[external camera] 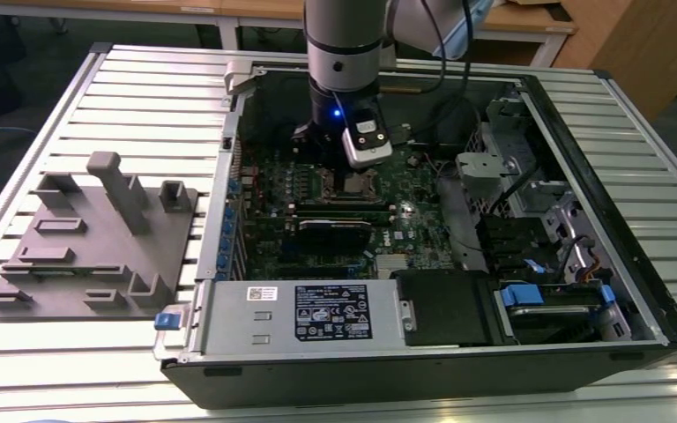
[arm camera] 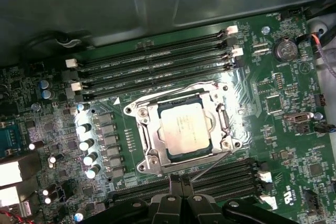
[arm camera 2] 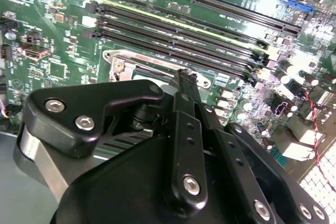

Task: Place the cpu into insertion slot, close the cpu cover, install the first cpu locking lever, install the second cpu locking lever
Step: 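Install the second cpu locking lever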

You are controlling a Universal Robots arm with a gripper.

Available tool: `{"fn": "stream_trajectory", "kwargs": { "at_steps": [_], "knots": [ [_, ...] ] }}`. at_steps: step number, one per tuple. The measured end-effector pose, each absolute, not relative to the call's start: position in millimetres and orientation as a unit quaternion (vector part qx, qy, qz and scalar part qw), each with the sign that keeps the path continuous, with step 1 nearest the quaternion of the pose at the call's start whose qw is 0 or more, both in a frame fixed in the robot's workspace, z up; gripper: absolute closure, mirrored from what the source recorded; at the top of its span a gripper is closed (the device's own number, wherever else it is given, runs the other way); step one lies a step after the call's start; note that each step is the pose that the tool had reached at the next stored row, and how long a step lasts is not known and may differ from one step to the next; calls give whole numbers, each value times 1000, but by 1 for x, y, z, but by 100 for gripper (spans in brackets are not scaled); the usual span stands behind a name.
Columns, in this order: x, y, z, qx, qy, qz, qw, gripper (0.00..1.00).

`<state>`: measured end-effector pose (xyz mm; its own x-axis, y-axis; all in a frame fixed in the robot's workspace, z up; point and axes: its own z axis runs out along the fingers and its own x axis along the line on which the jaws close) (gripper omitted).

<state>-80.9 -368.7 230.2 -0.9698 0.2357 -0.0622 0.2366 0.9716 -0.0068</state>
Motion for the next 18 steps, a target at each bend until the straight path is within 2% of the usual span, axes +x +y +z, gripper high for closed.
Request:
{"fn": "stream_trajectory", "kwargs": {
  "at_steps": [18],
  "knots": [
    [-91,-371,223,119,992,-7,30,90]
  ]
}}
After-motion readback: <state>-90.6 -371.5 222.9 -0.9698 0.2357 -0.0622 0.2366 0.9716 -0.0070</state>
